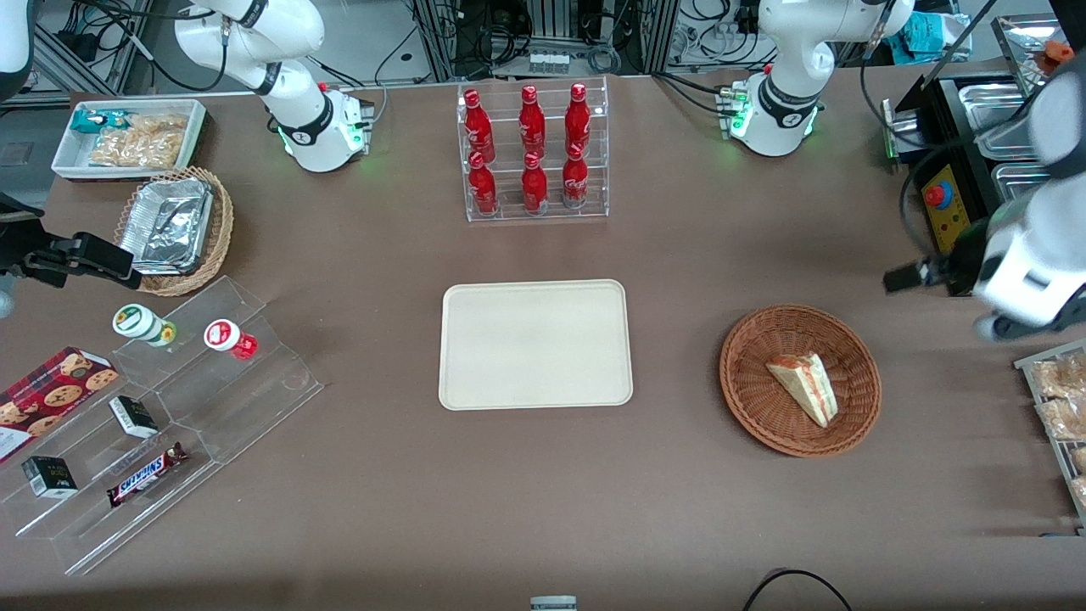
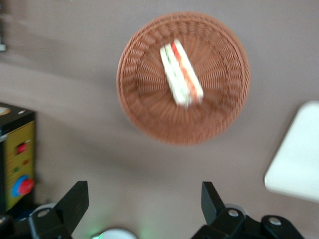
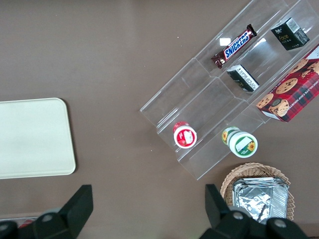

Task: Place sandwich from basket to tray
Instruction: 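Move the left gripper down over the sandwich in the wicker basket, then close the left gripper on the wrapped sandwich and lift it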

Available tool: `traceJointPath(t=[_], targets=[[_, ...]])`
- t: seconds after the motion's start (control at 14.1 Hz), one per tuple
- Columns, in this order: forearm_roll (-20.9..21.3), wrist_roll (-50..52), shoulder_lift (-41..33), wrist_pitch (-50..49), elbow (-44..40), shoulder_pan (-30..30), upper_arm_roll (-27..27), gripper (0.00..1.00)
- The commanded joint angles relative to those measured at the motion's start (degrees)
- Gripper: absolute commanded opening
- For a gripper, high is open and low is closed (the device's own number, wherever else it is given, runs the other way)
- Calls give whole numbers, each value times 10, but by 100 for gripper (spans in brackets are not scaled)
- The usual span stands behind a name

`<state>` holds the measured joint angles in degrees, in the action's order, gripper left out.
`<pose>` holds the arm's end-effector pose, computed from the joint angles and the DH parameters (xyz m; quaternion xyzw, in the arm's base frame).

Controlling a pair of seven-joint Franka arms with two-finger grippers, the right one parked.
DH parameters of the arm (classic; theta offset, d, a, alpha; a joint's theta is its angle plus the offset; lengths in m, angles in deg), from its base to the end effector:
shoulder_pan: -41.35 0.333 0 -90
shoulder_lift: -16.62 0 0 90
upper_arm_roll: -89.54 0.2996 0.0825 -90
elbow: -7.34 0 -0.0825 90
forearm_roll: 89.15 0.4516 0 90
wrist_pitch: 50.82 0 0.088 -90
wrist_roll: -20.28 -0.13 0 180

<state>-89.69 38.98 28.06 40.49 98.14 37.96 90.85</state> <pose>0.6603 -0.0260 0.4509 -0.9849 -0.1444 0.0941 0.0148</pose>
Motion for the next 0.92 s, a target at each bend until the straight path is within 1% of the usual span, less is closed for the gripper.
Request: traceJointPath(t=[0.0, 0.21, 0.35, 0.42, 0.71, 0.78, 0.85], targets=[[-7, 72, 49, 92, 39, -7, -1, 100], [-9, 120, 123, 170, 39, -12, -1, 100], [-10, 175, 175, 223, 39, -25, -1, 100], [-10, 191, 189, 251, 44, -24, -1, 100], [-10, 193, 209, 297, 82, -23, 0, 100], [-10, 194, 210, 308, 88, -24, 0, 90], [-10, 194, 210, 309, 90, -24, 0, 71]])
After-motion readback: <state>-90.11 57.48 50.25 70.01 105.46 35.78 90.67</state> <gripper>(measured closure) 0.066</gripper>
